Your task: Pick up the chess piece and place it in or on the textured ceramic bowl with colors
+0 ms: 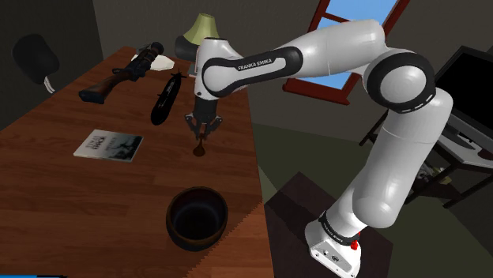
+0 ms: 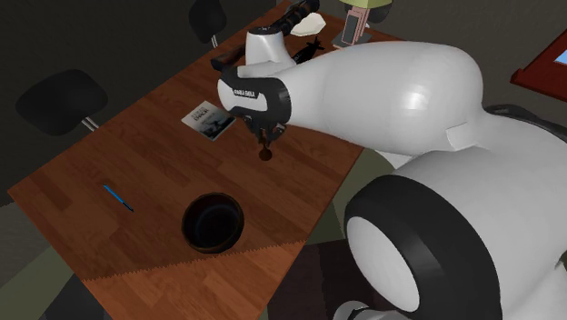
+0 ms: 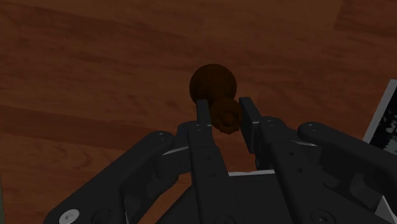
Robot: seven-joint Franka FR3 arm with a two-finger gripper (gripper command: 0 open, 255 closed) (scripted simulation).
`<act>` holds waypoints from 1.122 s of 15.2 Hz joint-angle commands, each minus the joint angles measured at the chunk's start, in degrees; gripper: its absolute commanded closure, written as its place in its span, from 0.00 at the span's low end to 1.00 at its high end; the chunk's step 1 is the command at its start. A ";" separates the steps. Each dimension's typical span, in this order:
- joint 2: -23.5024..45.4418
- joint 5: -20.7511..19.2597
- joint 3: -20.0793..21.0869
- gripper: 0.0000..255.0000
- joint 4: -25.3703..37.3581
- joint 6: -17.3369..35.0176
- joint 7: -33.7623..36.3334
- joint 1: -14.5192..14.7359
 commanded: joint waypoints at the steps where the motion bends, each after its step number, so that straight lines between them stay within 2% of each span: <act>1: -0.89 0.16 0.06 1.00 0.59 -1.49 0.05 -0.05; 17: -4.68 0.72 0.20 1.00 8.19 -12.78 0.57 -0.32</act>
